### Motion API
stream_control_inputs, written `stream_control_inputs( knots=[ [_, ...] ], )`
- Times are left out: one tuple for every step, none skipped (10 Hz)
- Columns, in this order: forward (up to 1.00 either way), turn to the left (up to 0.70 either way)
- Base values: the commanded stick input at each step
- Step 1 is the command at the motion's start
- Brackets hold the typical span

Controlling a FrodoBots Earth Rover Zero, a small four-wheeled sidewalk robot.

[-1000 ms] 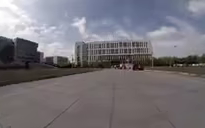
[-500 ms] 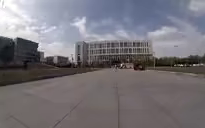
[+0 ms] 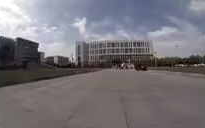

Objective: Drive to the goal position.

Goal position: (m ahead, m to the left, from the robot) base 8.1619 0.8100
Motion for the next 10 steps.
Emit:
stream_control_inputs(
  knots=[
    [1.00, 0.00],
    [1.00, 0.00],
    [1.00, 0.00],
    [1.00, 0.00],
    [1.00, 0.00],
    [1.00, 0.00],
    [1.00, 0.00],
    [1.00, 0.00],
    [1.00, 0.00],
    [1.00, 0.00]
  ],
)
